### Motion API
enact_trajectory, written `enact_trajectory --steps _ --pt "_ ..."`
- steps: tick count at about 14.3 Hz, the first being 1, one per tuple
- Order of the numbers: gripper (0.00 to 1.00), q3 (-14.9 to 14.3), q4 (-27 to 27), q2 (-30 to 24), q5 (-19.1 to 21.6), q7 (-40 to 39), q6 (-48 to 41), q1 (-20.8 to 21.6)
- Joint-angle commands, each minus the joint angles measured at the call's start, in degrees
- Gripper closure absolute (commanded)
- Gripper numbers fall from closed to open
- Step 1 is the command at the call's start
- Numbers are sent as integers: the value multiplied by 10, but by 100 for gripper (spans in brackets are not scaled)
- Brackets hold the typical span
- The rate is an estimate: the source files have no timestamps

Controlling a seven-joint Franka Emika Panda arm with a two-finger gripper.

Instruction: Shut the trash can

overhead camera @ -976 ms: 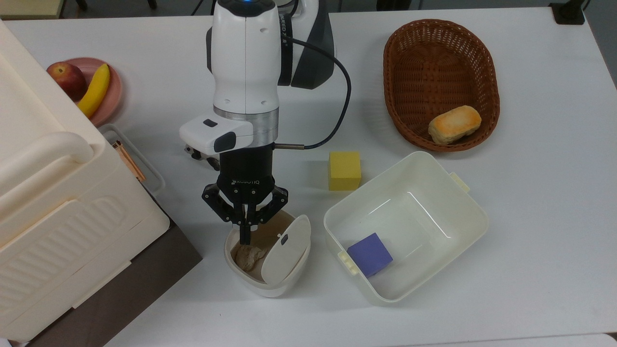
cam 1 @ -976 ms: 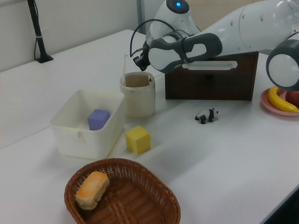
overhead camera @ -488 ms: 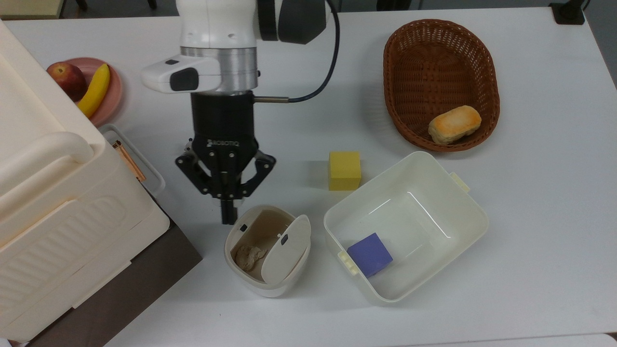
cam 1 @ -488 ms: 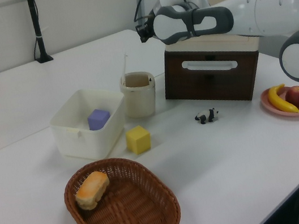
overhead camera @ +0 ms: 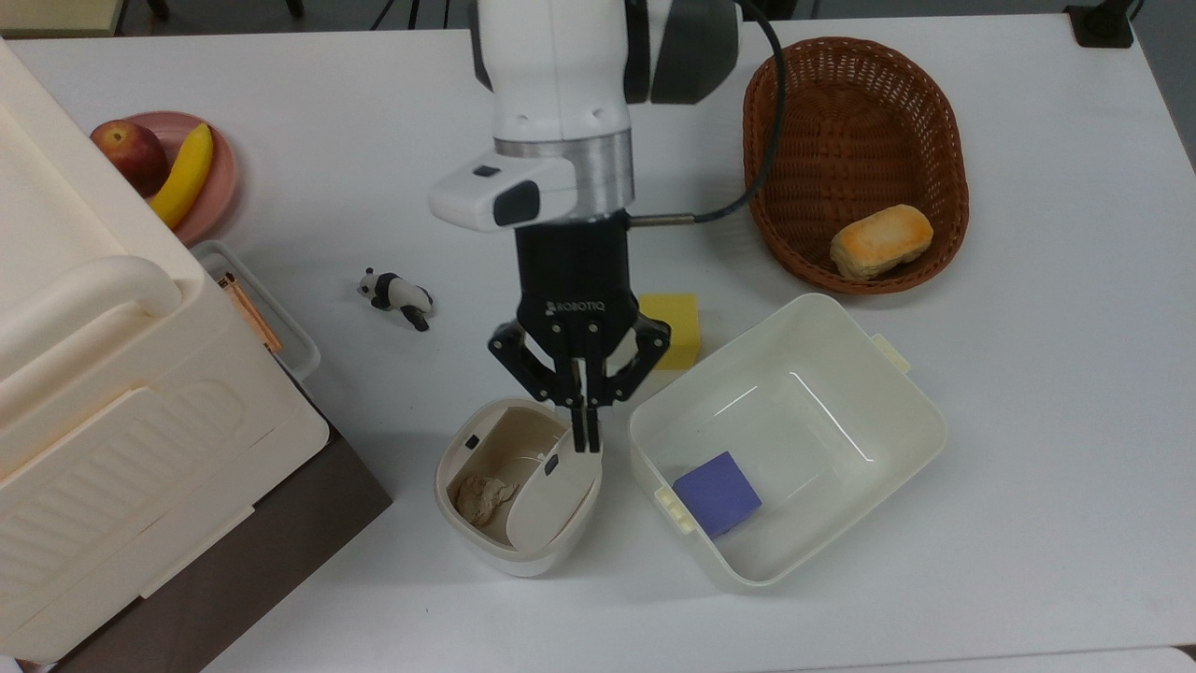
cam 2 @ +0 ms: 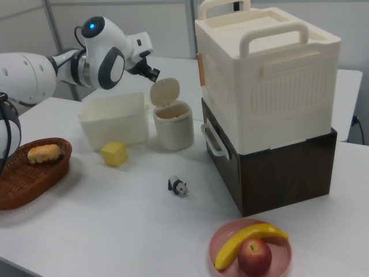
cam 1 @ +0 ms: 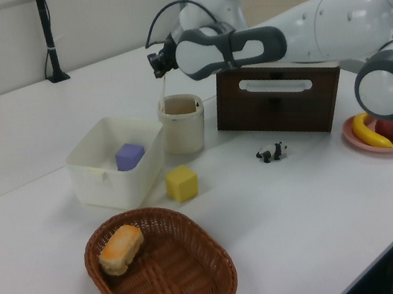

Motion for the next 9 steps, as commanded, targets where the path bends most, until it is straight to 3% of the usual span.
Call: enact_trajectory --steps 1,5,9 --pt "92 -10 16 18 0 15 31 10" --pt "92 -12 9 18 -6 9 30 -6" --pt "95 -11 -15 15 -42 6 25 -23"
